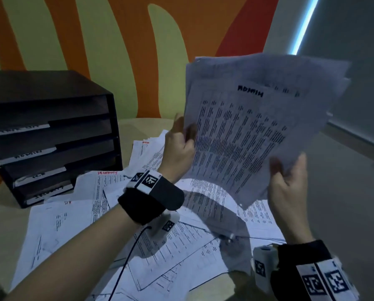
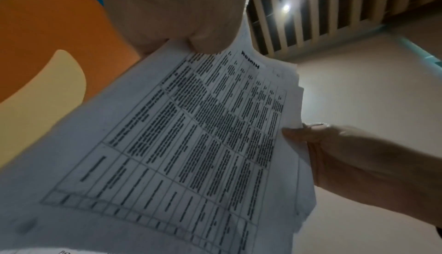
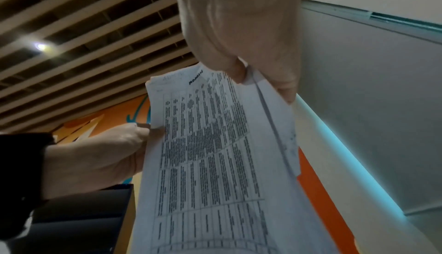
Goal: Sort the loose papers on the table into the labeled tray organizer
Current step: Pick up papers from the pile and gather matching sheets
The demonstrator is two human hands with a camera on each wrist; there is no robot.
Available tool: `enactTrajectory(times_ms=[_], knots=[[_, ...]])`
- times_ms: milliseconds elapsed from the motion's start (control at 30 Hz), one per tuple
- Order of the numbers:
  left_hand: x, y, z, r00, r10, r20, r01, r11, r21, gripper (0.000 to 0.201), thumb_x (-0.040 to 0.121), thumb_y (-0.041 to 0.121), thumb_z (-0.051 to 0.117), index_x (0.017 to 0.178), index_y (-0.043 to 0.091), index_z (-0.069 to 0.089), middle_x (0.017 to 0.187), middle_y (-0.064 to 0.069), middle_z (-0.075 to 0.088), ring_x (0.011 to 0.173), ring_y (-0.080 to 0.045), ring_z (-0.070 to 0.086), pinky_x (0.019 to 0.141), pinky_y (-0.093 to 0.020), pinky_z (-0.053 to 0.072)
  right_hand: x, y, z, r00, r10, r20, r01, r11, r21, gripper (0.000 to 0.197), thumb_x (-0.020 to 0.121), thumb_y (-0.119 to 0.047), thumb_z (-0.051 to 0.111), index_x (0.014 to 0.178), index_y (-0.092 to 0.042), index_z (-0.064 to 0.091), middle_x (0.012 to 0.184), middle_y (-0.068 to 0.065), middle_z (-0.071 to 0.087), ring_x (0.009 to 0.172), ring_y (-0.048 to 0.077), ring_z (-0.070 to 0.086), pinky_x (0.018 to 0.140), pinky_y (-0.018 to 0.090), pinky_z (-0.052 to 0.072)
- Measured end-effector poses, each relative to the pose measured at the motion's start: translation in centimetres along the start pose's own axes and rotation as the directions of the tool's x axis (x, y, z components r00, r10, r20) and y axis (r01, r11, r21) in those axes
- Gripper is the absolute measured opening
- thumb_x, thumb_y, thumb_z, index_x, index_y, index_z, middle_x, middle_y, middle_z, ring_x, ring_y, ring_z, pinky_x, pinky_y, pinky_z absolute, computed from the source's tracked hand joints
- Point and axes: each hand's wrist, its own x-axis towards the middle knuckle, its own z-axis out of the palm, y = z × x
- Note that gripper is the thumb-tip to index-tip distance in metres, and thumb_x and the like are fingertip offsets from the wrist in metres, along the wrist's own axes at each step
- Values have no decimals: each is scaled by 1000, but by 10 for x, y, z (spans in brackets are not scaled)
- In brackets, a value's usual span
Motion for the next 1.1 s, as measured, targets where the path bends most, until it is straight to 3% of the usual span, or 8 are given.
enactTrajectory(times_ms=[133,300,467,567,633,767,933,1100], knots=[[-11,-24,-1,954,-238,182,231,971,61,31,101,20,47,128,4,43,109,-3,64,92,-5,62,79,-20,53,3,17,-2,994,112,1,-112,993,-40,28,90,-7,65,112,-16,49,107,-7,65,97,0,63,82,19,52],[-27,-67,-15,737,-471,484,444,878,179,65,92,46,57,144,16,31,121,3,57,114,-11,56,99,-36,48,3,39,-8,961,272,-58,-275,960,-53,26,93,0,56,88,-24,64,87,-9,68,72,-4,64,67,22,48],[-32,-121,-42,560,-696,449,-2,540,841,90,85,6,62,154,23,6,160,-5,13,147,-27,16,119,-53,14,14,45,-40,914,299,-273,-330,941,-75,9,89,4,56,92,-3,61,80,7,61,69,14,55,60,23,42],[-30,-133,-51,527,-715,458,-158,447,880,87,90,15,62,155,25,5,162,-3,7,149,-22,10,119,-52,11,20,55,-59,877,335,-345,-389,916,-99,18,87,7,55,98,-7,60,78,4,58,59,9,52,49,17,42],[-25,-140,-54,510,-706,492,-205,456,866,85,90,21,65,155,23,10,161,-4,12,148,-24,16,118,-52,18,21,67,-65,853,379,-360,-438,894,-97,17,85,5,55,93,-7,61,85,10,60,69,20,52,63,25,41],[-23,-140,-50,472,-682,560,-357,433,828,37,99,17,47,136,14,42,136,-10,48,121,-31,52,91,-44,49,20,83,-66,810,445,-382,-509,857,-79,18,83,3,58,94,-9,64,90,13,63,78,24,56,69,36,42],[-18,-111,-34,461,-706,538,-488,305,818,19,93,4,50,108,8,62,103,-12,64,82,-27,59,65,-33,45,20,93,-67,803,462,-375,-525,847,-80,19,83,4,59,98,-6,64,95,17,66,80,26,59,71,38,45],[-35,-79,-31,335,-691,641,-499,447,742,19,93,10,51,74,8,53,64,-3,47,64,-24,47,58,-29,37,21,91,-79,775,488,-402,-573,811,-119,23,82,6,56,104,2,64,93,16,62,77,27,55,68,37,42]])
